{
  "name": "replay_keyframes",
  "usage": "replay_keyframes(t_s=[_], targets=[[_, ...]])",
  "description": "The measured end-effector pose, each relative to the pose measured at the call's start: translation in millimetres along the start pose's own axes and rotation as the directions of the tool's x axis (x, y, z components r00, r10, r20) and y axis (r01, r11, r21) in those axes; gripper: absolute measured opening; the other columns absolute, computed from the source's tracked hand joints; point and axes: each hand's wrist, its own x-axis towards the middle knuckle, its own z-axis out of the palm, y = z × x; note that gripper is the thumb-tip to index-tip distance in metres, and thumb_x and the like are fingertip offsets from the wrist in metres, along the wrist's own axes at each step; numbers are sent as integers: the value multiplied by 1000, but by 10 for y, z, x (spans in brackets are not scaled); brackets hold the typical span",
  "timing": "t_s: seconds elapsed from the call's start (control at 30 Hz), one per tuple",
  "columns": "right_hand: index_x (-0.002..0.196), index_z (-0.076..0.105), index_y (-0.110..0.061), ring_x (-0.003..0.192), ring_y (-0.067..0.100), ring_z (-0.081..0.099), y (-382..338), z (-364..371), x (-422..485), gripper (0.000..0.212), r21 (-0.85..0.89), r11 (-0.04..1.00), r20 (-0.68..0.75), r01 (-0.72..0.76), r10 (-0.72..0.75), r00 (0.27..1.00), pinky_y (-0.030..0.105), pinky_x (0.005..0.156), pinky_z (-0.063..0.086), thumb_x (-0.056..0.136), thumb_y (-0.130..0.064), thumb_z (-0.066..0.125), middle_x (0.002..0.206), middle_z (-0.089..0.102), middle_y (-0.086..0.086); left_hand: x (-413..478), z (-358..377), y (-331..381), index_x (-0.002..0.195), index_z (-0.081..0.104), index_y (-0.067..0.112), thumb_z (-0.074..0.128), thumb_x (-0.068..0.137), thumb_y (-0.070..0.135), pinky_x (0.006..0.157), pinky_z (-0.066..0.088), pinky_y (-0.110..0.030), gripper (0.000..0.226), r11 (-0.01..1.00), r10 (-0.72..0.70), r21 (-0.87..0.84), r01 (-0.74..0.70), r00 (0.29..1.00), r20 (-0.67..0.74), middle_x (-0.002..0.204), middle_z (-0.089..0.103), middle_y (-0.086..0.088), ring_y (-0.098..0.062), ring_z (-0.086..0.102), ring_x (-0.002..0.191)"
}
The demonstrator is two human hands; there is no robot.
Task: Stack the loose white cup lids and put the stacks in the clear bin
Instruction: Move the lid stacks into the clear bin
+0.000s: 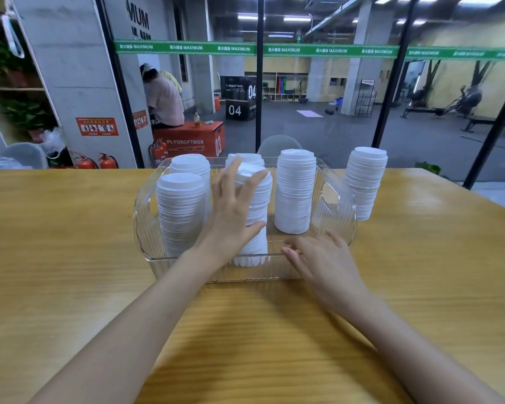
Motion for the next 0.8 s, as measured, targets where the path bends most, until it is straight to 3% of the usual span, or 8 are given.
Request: replay_keyframes(t_s=[0.1, 0.2, 0.33, 0.53, 0.7, 0.8], targets=[[91, 71, -28, 75, 18, 68, -15, 125, -23, 73, -96, 995, -147, 29, -43, 988, 40, 95, 30, 103, -55, 4, 75, 71, -11, 43, -19, -69, 145, 30, 30, 87, 72, 20, 111, 33, -47, 94, 999, 16, 28, -16, 1000, 9, 157, 13, -11, -33, 19, 140], [93, 71, -28, 76, 19, 68, 4, 177, -39, 70, -101, 994, -215, 42, -63, 975, 39, 95, 30, 104, -54, 7, 77, 72, -11, 59, -35, -97, 146, 25, 32, 88, 69, 25, 109, 33, -45, 99, 999, -6, 38, 6, 1000, -6, 158, 16, -12, -33, 24, 139], [96, 72, -28, 77, 18, 69, -9, 204, -46, 69, -98, 994, -260, 39, -63, 964, 39, 95, 31, 104, -54, 8, 79, 72, -11, 9, 1, -45, 146, 17, 38, 87, 70, 28, 114, 26, -46, 104, 996, -91, -16, 90, 993, -69, 160, 8, -11, -33, 21, 141], [95, 71, -28, 77, 19, 68, -9, 218, -57, 68, -96, 995, -281, 31, -57, 958, 38, 94, 31, 104, -54, 9, 79, 71, -12, -12, 69, 59, 144, 12, 42, 82, 77, 19, 111, 36, -50, 100, 991, -124, -53, 121, 991, -53, 162, -4, -5, -33, 19, 144], [96, 70, -27, 78, 19, 67, 7, 222, -65, 67, -95, 994, -282, 45, -70, 957, 39, 94, 33, 103, -54, 9, 80, 70, -11, 3, 74, 27, 148, 15, 33, 79, 79, 27, 113, 33, -55, 94, 990, -84, 105, 93, 993, -86, 159, 1, -6, -40, 18, 145], [97, 69, -27, 79, 20, 67, 17, 221, -72, 61, -112, 992, -271, 49, -78, 959, 39, 94, 33, 104, -54, 15, 81, 70, -10, 8, 68, 7, 147, 18, 29, 78, 80, 28, 109, 36, -48, 90, 986, -86, 132, 101, 990, -112, 158, 13, -12, -37, 27, 140]])
